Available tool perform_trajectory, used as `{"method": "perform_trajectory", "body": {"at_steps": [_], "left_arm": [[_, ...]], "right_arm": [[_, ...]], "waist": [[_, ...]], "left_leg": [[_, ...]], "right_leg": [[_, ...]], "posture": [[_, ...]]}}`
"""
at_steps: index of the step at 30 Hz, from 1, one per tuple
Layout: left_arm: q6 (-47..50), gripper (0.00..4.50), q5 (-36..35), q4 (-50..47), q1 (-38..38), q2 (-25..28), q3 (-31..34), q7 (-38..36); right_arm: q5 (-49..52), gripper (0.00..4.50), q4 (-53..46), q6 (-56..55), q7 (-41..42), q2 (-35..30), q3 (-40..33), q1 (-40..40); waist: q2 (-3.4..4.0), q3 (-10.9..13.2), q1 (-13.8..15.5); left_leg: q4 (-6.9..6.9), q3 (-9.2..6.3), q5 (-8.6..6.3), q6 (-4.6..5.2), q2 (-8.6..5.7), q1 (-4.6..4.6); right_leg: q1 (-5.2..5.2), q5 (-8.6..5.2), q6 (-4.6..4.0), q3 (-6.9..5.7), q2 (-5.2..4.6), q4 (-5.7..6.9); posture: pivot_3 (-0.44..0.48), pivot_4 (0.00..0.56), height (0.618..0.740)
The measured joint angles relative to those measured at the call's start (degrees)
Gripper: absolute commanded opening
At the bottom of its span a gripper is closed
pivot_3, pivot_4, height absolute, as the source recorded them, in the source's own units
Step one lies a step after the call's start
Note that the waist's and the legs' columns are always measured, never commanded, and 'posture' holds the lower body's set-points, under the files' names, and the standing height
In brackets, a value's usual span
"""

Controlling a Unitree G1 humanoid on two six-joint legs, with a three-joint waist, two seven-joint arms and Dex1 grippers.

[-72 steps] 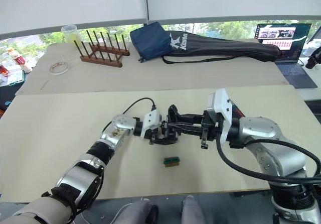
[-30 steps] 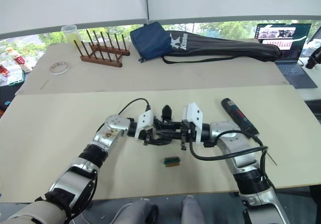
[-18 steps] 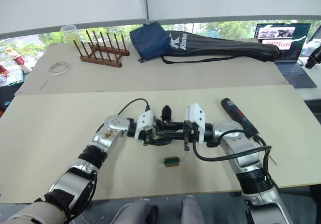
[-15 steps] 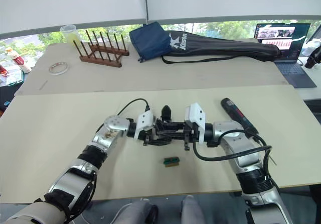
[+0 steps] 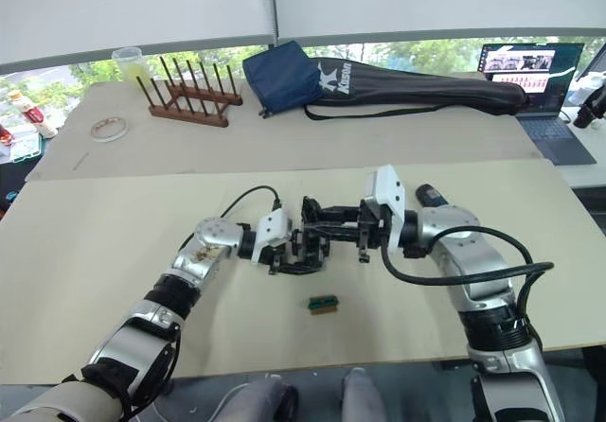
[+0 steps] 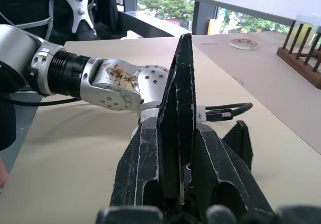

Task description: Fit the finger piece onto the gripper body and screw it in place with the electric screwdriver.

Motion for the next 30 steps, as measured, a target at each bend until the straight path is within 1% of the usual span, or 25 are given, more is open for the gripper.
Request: {"method": "perform_trajectory", "body": {"at_steps": [4, 10, 16, 30], "left_arm": [[0.01, 2.37, 0.00, 0.00, 0.00, -0.02, 0.01, 0.02], [0.06, 2.37, 0.02, 0.02, 0.00, -0.25, 0.00, 0.24], [0.12, 2.37, 0.00, 0.00, 0.12, -0.43, 0.00, 0.47], [0.17, 2.37, 0.03, -0.03, 0.21, -0.43, -0.10, 0.51]], "right_arm": [[-0.50, 0.39, 0.01, -0.18, 0.12, 0.69, 1.68, 1.50], [-2.21, 0.39, 0.15, -0.91, 0.05, 2.05, 3.84, 1.62], [-4.61, 0.39, 3.31, -3.28, 0.30, 3.10, 5.39, 1.68], [-5.45, 0.39, 6.55, -7.89, 1.66, 3.05, 5.76, 2.37]], "waist": [[0.00, 0.00, -0.01], [0.00, 0.00, 0.08], [0.00, 0.00, 0.14], [0.02, -0.02, 0.16]], "left_leg": [[0.00, 0.00, 0.00, 0.00, 0.00, 0.00], [0.02, 0.00, 0.00, 0.00, -0.02, 0.00], [0.02, 0.00, 0.00, 0.00, -0.04, 0.00], [0.03, -0.01, 0.00, 0.00, -0.04, 0.05]], "right_leg": [[0.00, 0.00, 0.00, 0.00, 0.00, 0.00], [0.00, 0.00, 0.00, -0.01, 0.02, 0.01], [0.00, 0.00, 0.00, -0.02, 0.02, 0.01], [0.05, 0.00, 0.00, -0.02, 0.02, 0.02]], "posture": [[0.000, 0.150, 0.740], [0.000, 0.150, 0.740], [0.000, 0.150, 0.740], [0.000, 0.150, 0.740]]}}
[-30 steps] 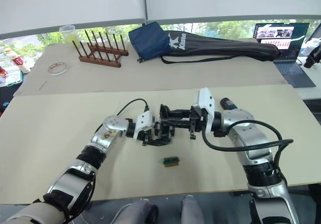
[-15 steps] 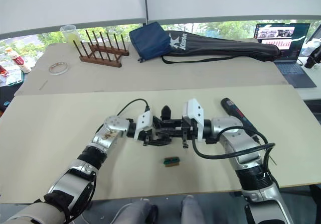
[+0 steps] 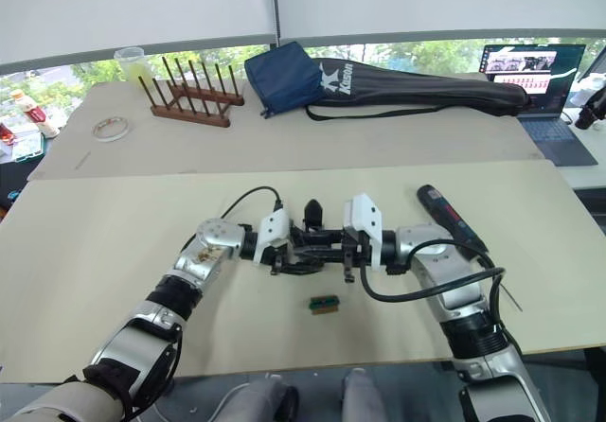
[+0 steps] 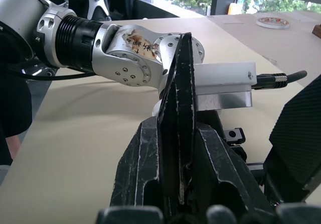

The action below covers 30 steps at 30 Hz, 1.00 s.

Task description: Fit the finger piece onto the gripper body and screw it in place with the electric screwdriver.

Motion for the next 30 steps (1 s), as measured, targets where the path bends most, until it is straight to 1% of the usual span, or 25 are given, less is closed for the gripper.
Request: {"method": "perform_trajectory", "body": {"at_steps": [6, 13, 16, 19, 22, 30], "left_arm": [[0.04, 2.37, 0.04, -0.03, 0.02, 0.18, -0.09, 0.04], [0.31, 2.37, 0.10, -0.03, 0.05, 0.40, -0.09, 0.06], [0.50, 2.37, 0.09, -0.09, 0.05, 0.37, -0.05, 0.14], [0.91, 2.37, 0.00, -0.38, 0.05, 0.26, -0.05, 0.14], [0.94, 2.37, 0.01, -0.38, 0.05, 0.17, -0.05, 0.27], [0.95, 2.37, 0.01, -0.50, 0.24, -0.06, -0.05, 0.43]], "right_arm": [[0.85, 0.39, 1.27, -0.32, 1.45, -1.30, -0.48, 0.64], [0.86, 0.39, 3.69, -1.26, 1.78, 0.22, -0.04, -0.58], [2.12, 0.39, 2.98, 0.80, 1.39, 0.17, -0.94, -0.51], [3.57, 0.39, 0.19, 5.18, 0.79, -0.60, -1.51, -0.49], [4.55, 0.39, -2.44, 7.20, -0.27, -0.47, -1.92, -0.85], [1.06, 0.39, -0.92, 4.71, -0.60, 0.98, -0.25, -0.77]], "waist": [[-0.01, -0.07, -0.02], [-0.01, -0.14, -0.31], [-0.01, -0.15, -0.27], [-0.01, -0.15, -0.19], [-0.01, -0.15, -0.17], [-0.01, -0.15, 0.01]], "left_leg": [[-0.01, 0.00, 0.00, 0.00, 0.02, 0.03], [-0.04, 0.01, 0.00, -0.01, 0.05, 0.15], [-0.03, 0.01, 0.00, -0.01, 0.04, 0.16], [-0.05, 0.01, 0.00, -0.01, 0.02, 0.13], [-0.06, 0.01, 0.00, -0.01, 0.01, 0.12], [-0.05, 0.02, 0.00, -0.01, -0.01, 0.12]], "right_leg": [[0.02, 0.00, 0.00, 0.00, 0.01, 0.00], [0.10, 0.00, 0.00, 0.03, 0.00, 0.01], [0.10, 0.00, 0.00, 0.04, 0.00, 0.04], [0.05, 0.00, 0.00, 0.04, 0.00, 0.03], [0.05, 0.00, 0.00, 0.03, -0.02, 0.02], [0.05, 0.00, 0.00, 0.04, -0.02, 0.03]], "posture": [[0.000, 0.150, 0.740], [0.000, 0.150, 0.740], [0.000, 0.150, 0.740], [0.000, 0.150, 0.740], [0.000, 0.150, 0.740], [0.000, 0.150, 0.740]]}}
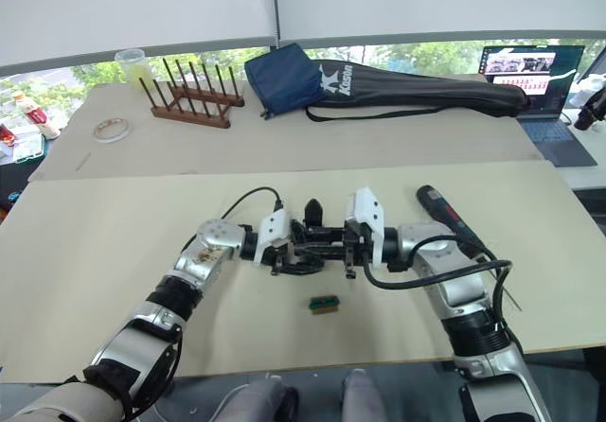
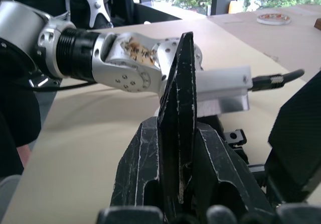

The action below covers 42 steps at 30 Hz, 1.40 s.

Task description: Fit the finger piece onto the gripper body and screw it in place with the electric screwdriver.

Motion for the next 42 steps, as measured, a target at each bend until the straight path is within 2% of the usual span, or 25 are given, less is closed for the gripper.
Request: {"method": "perform_trajectory", "body": {"at_steps": [11, 31, 42], "left_arm": [[0.09, 2.37, 0.02, -0.19, 0.07, 0.01, -0.03, 0.09], [0.09, 2.37, 0.00, -0.33, 0.09, 0.26, -0.02, -0.08], [0.14, 2.37, 0.00, -0.46, 0.22, 0.31, 0.00, 0.00]], "right_arm": [[-0.07, 0.39, 1.64, -2.60, 0.71, -0.16, 0.07, 0.11], [2.24, 0.39, -3.14, 2.61, -1.09, -0.49, -1.65, 1.18], [-0.22, 0.39, -0.25, -1.19, 0.10, -0.25, -1.16, 1.22]], "waist": [[0.00, 0.00, 0.00], [0.00, 0.00, -0.14], [0.00, 0.00, -0.17]], "left_leg": [[0.00, 0.00, 0.00, 0.00, 0.00, 0.00], [-0.03, 0.00, 0.00, 0.00, 0.01, 0.00], [-0.03, 0.00, 0.00, 0.00, 0.02, 0.00]], "right_leg": [[0.01, 0.00, 0.00, -0.01, 0.00, -0.01], [-0.01, 0.00, 0.00, 0.00, 0.00, -0.01], [-0.01, 0.00, 0.00, 0.00, 0.01, -0.01]], "posture": [[0.000, 0.150, 0.740], [0.000, 0.150, 0.740], [0.000, 0.150, 0.740]]}}
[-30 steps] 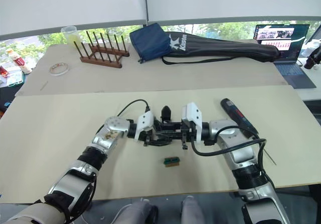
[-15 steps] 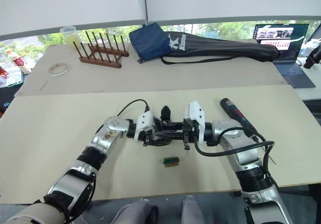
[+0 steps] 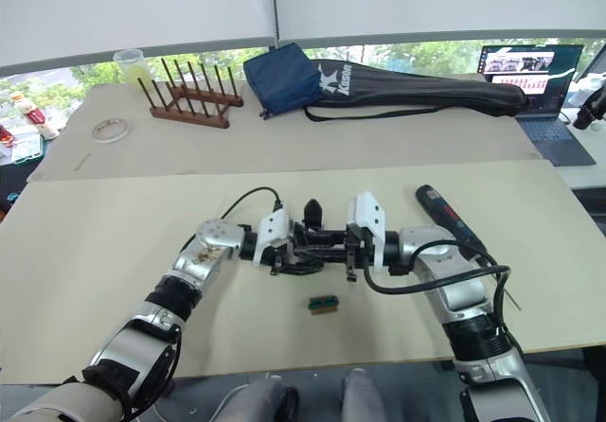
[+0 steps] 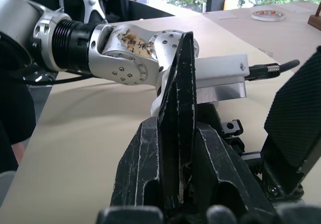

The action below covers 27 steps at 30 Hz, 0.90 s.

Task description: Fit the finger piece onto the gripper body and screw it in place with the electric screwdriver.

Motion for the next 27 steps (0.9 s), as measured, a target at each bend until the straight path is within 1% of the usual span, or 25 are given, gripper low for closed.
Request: {"method": "perform_trajectory", "body": {"at_steps": [13, 18, 22, 27], "left_arm": [[0.14, 2.37, -0.01, -0.12, 0.10, 0.02, 0.00, 0.13], [0.23, 2.37, 0.00, -0.43, 0.31, -0.24, -0.09, 0.44], [0.23, 2.37, -0.01, -1.60, 1.14, -0.35, -0.37, 0.44], [0.49, 2.37, -0.02, -1.85, 1.37, -0.01, -0.38, 0.26]], "right_arm": [[-0.57, 0.39, 3.77, -4.08, 0.98, 0.54, 0.63, -0.91], [-0.33, 0.39, 1.94, -7.10, -0.41, 0.53, -0.34, 2.92], [-0.06, 0.39, -0.10, -7.26, -1.06, 0.14, -0.36, 5.44], [-0.04, 0.39, 1.18, -7.19, -0.78, 0.58, 0.78, 3.89]], "waist": [[0.00, 0.00, -0.04], [0.00, 0.00, 0.11], [0.01, -0.01, 0.26], [0.00, -0.01, 0.16]], "left_leg": [[0.00, 0.00, 0.00, 0.00, 0.00, 0.01], [0.00, -0.01, 0.00, 0.00, -0.02, 0.02], [0.00, -0.01, 0.00, 0.00, -0.02, 0.03], [-0.08, 0.00, 0.00, 0.00, 0.01, 0.21]], "right_leg": [[0.01, 0.00, 0.00, -0.01, 0.01, 0.00], [0.03, 0.00, 0.00, -0.01, 0.00, 0.00], [0.03, 0.00, 0.00, -0.01, 0.00, -0.01], [0.19, 0.00, 0.00, 0.00, 0.02, -0.04]], "posture": [[0.000, 0.150, 0.740], [0.000, 0.150, 0.740], [0.000, 0.150, 0.740], [0.000, 0.150, 0.740]]}}
